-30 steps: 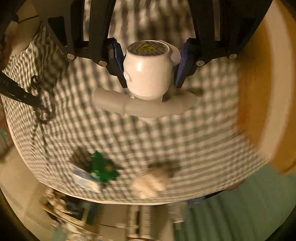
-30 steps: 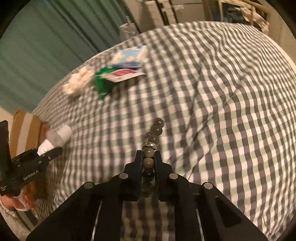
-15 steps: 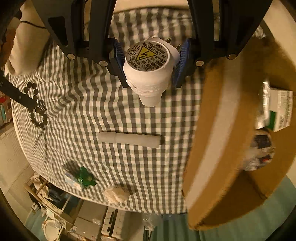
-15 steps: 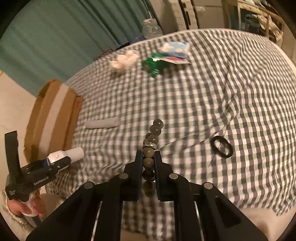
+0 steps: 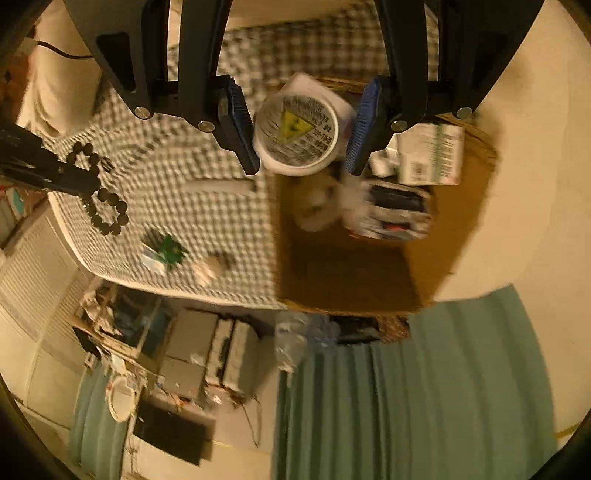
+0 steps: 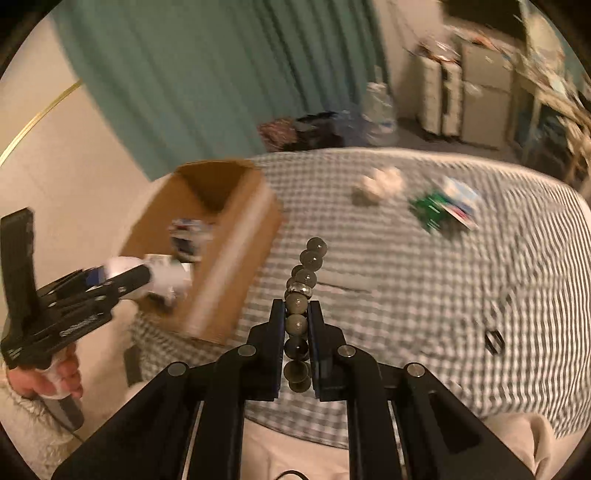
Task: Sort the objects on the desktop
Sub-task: 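Carry hair dryer and bracelet to the box and release both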
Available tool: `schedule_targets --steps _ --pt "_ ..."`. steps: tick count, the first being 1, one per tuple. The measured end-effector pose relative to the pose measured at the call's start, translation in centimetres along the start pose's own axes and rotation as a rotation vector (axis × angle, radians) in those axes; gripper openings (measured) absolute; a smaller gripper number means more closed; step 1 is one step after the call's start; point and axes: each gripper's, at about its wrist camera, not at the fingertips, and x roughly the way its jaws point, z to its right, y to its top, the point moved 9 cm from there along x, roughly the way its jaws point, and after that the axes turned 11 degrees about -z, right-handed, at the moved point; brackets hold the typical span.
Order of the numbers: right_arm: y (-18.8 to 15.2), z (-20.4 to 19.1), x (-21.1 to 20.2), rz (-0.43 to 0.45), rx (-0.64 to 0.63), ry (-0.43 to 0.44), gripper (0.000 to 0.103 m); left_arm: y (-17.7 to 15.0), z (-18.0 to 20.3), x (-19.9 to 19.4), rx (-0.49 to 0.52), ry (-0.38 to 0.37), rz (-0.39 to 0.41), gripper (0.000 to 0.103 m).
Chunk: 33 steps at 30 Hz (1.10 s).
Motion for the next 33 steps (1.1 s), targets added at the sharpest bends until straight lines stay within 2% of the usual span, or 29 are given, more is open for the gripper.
schedule_targets --steps 3,6,10,11,13,15,17,20,24,25,27,30,33 --pt "2.1 -5.4 1.4 -0.018 -0.079 0.032 0.011 0.2 -3.1 0.3 -0.015 0.053 0.030 0.050" --pt "4.0 -9.6 3.7 -0.051 -0.115 0.062 0.011 0.3 -5.5 1.7 -0.065 0.018 0.015 0.046" --pt "5.8 -12.8 7.3 -0.091 -0.128 0.069 0.012 0.4 -7.1 3.1 -0.096 0.008 0.001 0.047" --pt "6.1 -13.1 8.1 -0.099 -0.121 0.061 0.019 0.5 -7.4 3.3 -0.090 0.015 0.001 0.047" --pt "6.6 -13.1 9.0 -0.104 -0.098 0.044 0.036 0.4 -7.8 3.8 -0.078 0.034 -0.008 0.060" --pt "6.8 -12.9 9.2 -0.099 -0.090 0.039 0.037 0.4 -8.2 4.0 -0.079 0.044 -0.003 0.068" --pt "7.1 -12.5 8.7 -0.076 -0.086 0.017 0.037 0.0 -8.5 4.1 -0.081 0.054 0.000 0.070" --pt "6.8 -10.6 6.8 -0.020 -0.079 -0.020 0.040 -0.5 -8.3 4.0 -0.090 0.060 0.000 0.083" --pt "5.9 -5.8 3.5 0.066 -0.035 -0.077 0.045 -0.6 -6.8 2.4 -0.092 0.050 0.059 0.096" --pt "5.6 -4.4 2.8 0.081 -0.029 -0.093 0.049 -0.8 -5.9 2.0 -0.100 0.039 0.067 0.099" --pt "4.6 -1.1 1.3 0.113 -0.004 -0.118 0.057 -1.4 -4.1 1.9 -0.131 0.001 0.069 0.100" --pt "2.9 4.9 -0.3 0.126 0.075 -0.124 0.058 -3.0 0.4 2.7 -0.133 -0.042 0.023 0.100" --pt "0.7 10.9 -1.7 0.132 0.150 -0.151 0.059 -3.8 5.1 3.3 -0.083 -0.048 0.028 0.100"
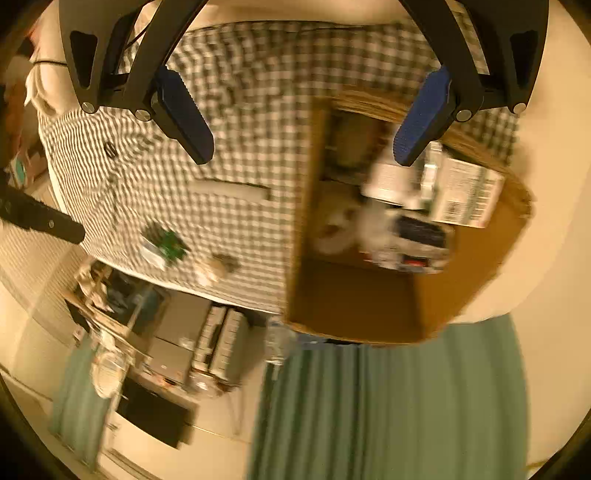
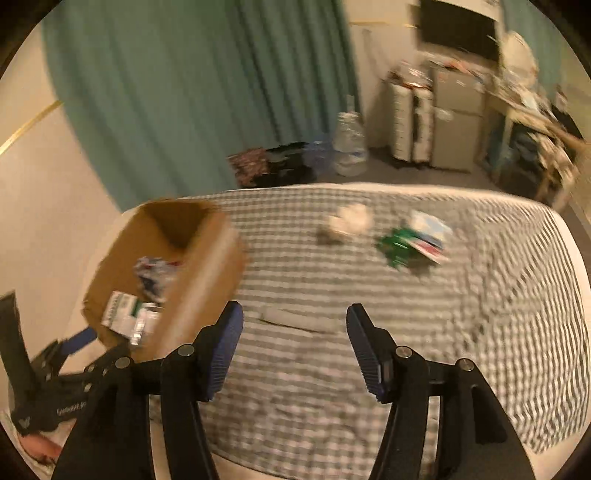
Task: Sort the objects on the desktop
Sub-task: 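Carry hair dryer and bracelet to the box and release both, then reach the left gripper to the white tube while the right gripper reaches the red sachet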
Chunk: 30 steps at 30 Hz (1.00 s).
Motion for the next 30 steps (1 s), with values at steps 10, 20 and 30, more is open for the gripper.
schedule_targets --steps 10,20,30 --pt "-3.6 14.1 2.6 0.011 0.214 -0.088 0.063 -1.0 9.9 6.9 0.206 0.042 -0.037 0.103" --pt "-0.6 15.2 9.5 0.010 0.156 -0.017 0.063 0.7 10.4 14.3 0.340 0.141 -0.069 0.103" --pt "5.8 15.7 17.0 -0.049 0.032 -0.086 0.063 3.3 11.1 21.3 0.511 0.161 -0.090 0.103"
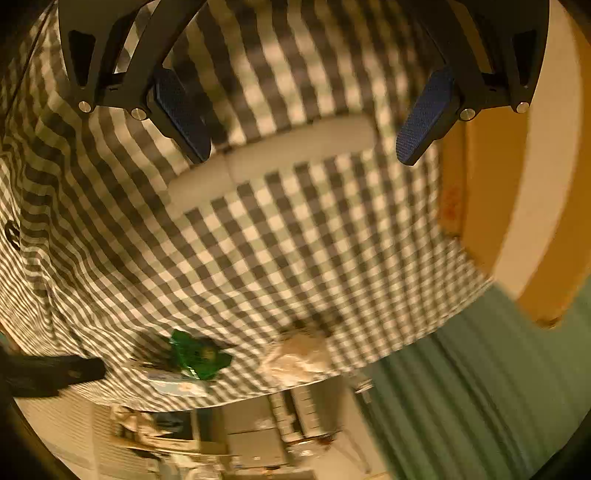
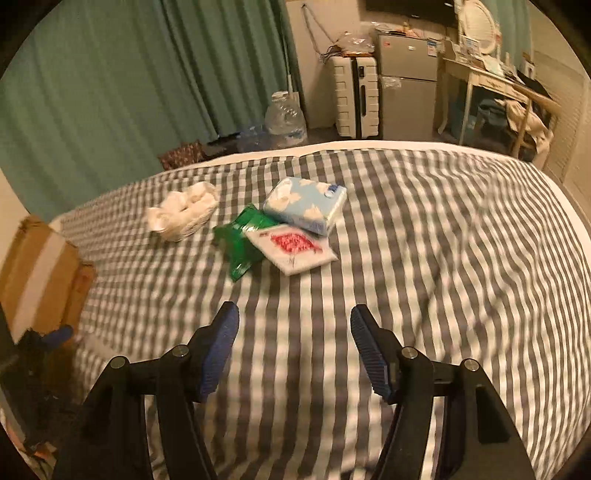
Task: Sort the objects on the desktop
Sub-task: 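Reach the left gripper to the white tube while the right gripper reaches the red sachet, then grasp the white tube with the left gripper while the right gripper grasps the red sachet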
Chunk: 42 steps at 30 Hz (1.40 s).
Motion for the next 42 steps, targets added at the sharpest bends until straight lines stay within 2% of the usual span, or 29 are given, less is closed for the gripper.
schedule_targets --steps 5,7,8,9,10,11,12,13,14,16,17,18,19,21,24,28,35,40,42 --pt "2.0 -1.0 3.2 -0.021 -0.116 -0.026 0.054 0.9 0.5 1.4 0.097 -0.070 0.034 0.103" --pt "2.7 -1.1 4.1 -0.030 -0.125 -0.012 0.047 0.9 0.7 1.6 0.098 -0.109 0.031 0.100" --pt "3.0 -1.2 4.6 -0.037 -0.129 -0.006 0.037 0.7 0.9 1.7 0.095 -0.138 0.021 0.096" --pt "3.1 -1.2 5.0 -0.043 -0.134 -0.007 0.030 0.4 1.2 1.7 0.085 -0.194 0.007 0.083" --pt "3.2 -1.4 5.3 -0.051 -0.142 -0.004 0.018 0.4 1.2 1.6 0.071 -0.218 0.012 0.077" --pt "3.2 -1.5 5.3 -0.052 -0.147 -0.005 0.014 0.4 1.3 1.3 0.065 -0.236 0.023 0.070" --pt "3.2 -1.5 5.2 -0.047 -0.148 -0.011 0.012 0.3 1.8 0.9 0.081 -0.269 0.029 0.049" --pt "3.0 -1.6 5.0 -0.043 -0.150 -0.014 0.009 0.2 2.2 0.5 0.099 -0.282 0.035 0.039" --pt "2.6 -1.6 4.6 -0.044 -0.154 -0.012 0.009 0.0 2.5 0.3 0.115 -0.274 0.036 0.037" --pt "1.8 -1.4 3.8 -0.046 -0.136 0.000 0.008 -0.3 2.8 -0.1 0.135 -0.251 0.026 0.023" --pt "1.1 -1.3 3.0 -0.045 -0.121 0.016 0.008 -0.4 2.7 -0.4 0.129 -0.244 0.022 0.018" --pt "0.2 -1.2 2.1 -0.044 -0.104 0.037 0.007 -0.5 2.5 -0.8 0.115 -0.247 0.017 0.009" --pt "-0.4 -1.1 1.4 -0.040 -0.092 0.048 0.007 -0.6 2.2 -1.4 0.093 -0.255 0.022 0.005" --pt "-1.9 -0.8 0.0 -0.038 -0.056 0.077 0.007 -0.8 2.1 -2.6 0.074 -0.271 0.028 0.005" --pt "-3.8 -0.8 -2.3 -0.039 0.006 0.172 0.005 -1.3 2.1 -4.0 0.055 -0.262 0.019 0.005" --pt "-6.1 -1.3 -5.3 -0.013 0.007 0.170 0.005 -1.9 2.3 -5.3 0.018 -0.232 0.004 0.005" --pt "-8.6 -2.6 -9.9 0.019 -0.016 0.198 0.004 -1.7 2.6 -9.4 -0.033 -0.234 0.053 0.005" --pt "-9.4 -3.5 -10.7 0.017 0.005 0.243 0.004 -1.4 2.2 -11.0 -0.102 -0.243 0.061 0.005" --pt "-9.3 -3.5 -9.8 -0.005 0.043 0.265 0.013 -1.7 2.1 -10.5 -0.130 -0.238 0.055 0.005"
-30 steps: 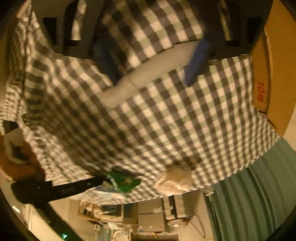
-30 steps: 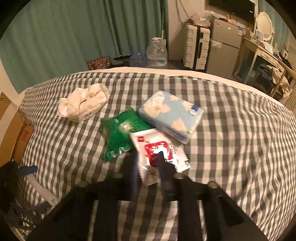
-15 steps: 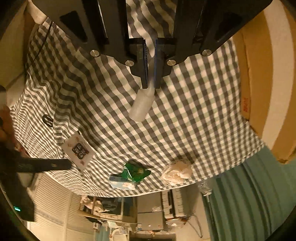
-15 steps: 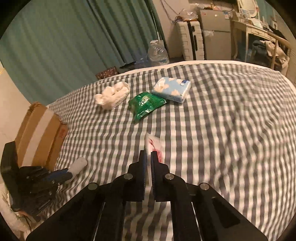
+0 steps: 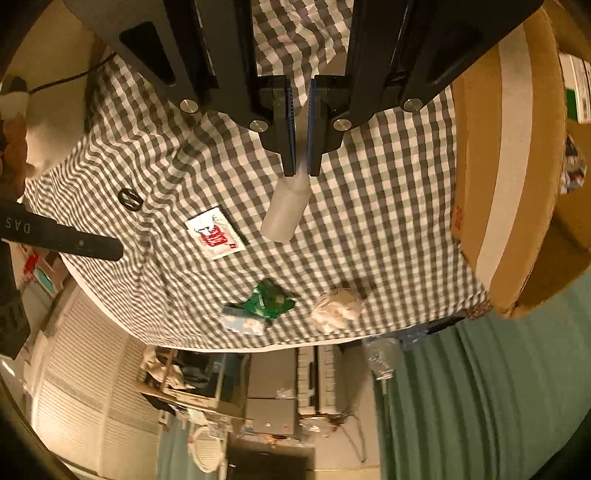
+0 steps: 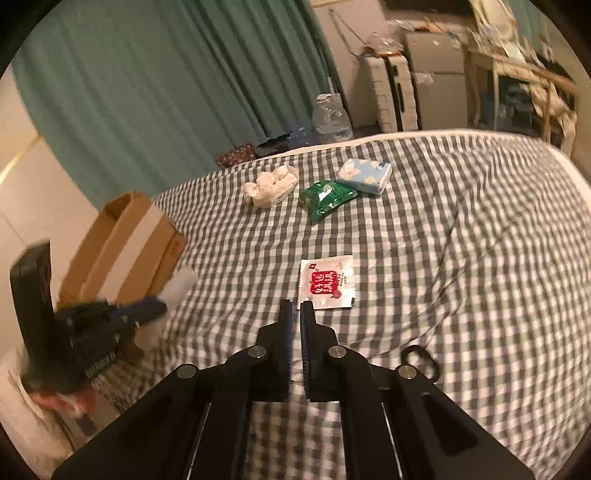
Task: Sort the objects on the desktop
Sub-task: 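Grasp the white tube with the left gripper while the right gripper grasps the red sachet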
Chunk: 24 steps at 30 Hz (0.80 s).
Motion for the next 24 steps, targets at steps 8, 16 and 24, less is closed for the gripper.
schedule_targets --steps 8,16,24 --pt "1.2 1.1 6.5 -0.071 -0.047 -0.101 0.053 -1.7 -1.6 6.4 -0.079 0.018 -0.124 0.005" --pt "2.7 3.3 12.2 -0.143 -0.001 -0.113 0.060 -2.4 -2.6 9.7 -0.088 -0.012 -0.166 0.020" --pt "2.0 4.0 13.0 -0.156 -0.027 -0.176 0.048 -3.2 -1.1 9.6 -0.062 -0.055 -0.137 0.016"
